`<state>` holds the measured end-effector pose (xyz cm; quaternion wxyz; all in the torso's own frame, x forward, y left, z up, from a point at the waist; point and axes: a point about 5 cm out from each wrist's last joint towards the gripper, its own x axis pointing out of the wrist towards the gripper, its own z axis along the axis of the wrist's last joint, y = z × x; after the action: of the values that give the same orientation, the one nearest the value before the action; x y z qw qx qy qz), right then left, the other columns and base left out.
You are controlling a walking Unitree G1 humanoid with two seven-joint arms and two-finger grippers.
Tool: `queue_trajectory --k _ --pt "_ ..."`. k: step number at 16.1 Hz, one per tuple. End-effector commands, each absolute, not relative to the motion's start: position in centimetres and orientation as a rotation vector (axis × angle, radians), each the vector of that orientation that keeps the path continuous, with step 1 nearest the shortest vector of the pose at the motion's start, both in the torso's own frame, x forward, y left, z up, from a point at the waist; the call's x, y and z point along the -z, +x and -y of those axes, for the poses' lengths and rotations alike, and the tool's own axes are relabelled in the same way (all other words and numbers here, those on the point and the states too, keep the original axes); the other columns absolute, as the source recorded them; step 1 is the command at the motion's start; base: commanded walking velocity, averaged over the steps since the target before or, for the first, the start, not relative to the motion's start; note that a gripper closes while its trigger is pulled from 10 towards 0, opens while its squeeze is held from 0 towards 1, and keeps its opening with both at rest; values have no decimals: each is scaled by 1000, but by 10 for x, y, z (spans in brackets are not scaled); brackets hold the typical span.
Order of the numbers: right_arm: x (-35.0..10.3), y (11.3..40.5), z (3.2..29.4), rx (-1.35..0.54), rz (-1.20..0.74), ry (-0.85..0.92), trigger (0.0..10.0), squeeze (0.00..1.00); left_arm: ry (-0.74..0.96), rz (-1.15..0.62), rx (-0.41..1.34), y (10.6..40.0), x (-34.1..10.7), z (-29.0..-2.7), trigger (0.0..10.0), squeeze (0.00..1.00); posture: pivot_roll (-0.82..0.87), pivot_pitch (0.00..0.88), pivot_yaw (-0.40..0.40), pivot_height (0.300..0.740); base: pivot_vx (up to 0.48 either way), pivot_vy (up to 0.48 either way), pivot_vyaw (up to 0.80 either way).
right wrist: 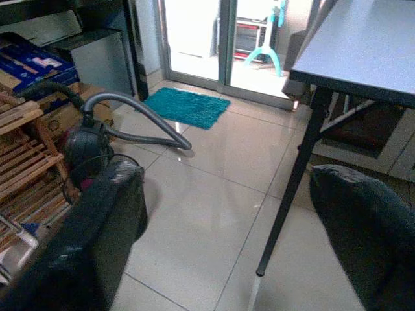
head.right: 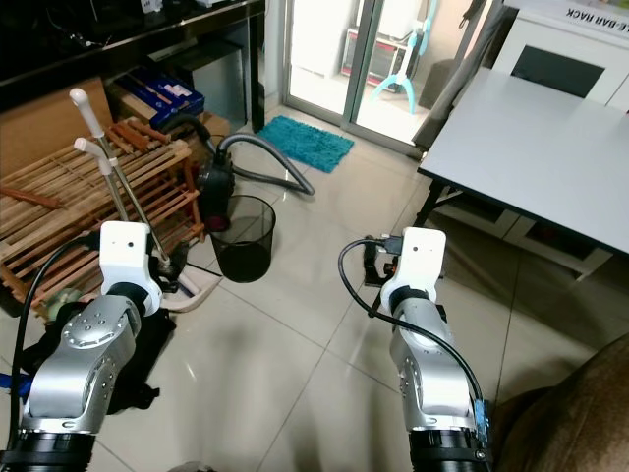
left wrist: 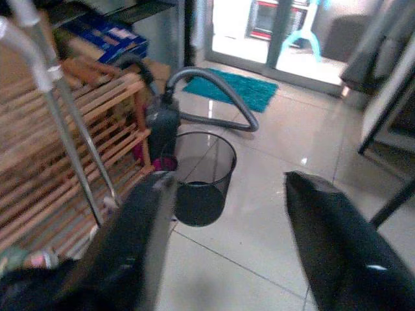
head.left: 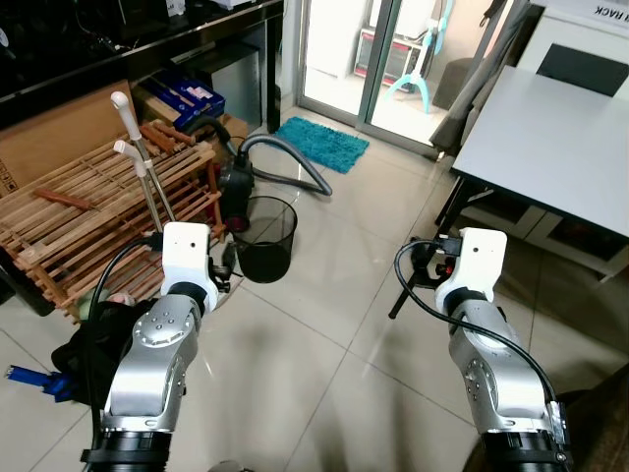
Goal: Move the pillow to the sofa from floor
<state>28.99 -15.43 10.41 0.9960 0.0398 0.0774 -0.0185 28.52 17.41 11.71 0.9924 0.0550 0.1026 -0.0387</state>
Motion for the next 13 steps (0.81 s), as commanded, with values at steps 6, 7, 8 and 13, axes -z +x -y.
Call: queue_trajectory --k 6,7,8,13 --pt "-96 278 175 164 -201 64 10000 0 268 -126 191 287 -119 -155 10000 0 7 0 -51 740 0 0 -381" --pt "-98 276 178 180 -172 59 10000 0 254 -126 195 289 -118 -153 10000 0 -2 0 -41 740 0 0 -800" --pt "-98 273 180 186 -173 23 10000 0 229 -107 174 288 -119 -153 10000 0 -13 0 -34 740 0 0 -800" --pt "-85 265 173 159 -318 8 10000 0 149 -110 109 276 -111 -161 10000 0 2 0 -67 740 0 0 -320"
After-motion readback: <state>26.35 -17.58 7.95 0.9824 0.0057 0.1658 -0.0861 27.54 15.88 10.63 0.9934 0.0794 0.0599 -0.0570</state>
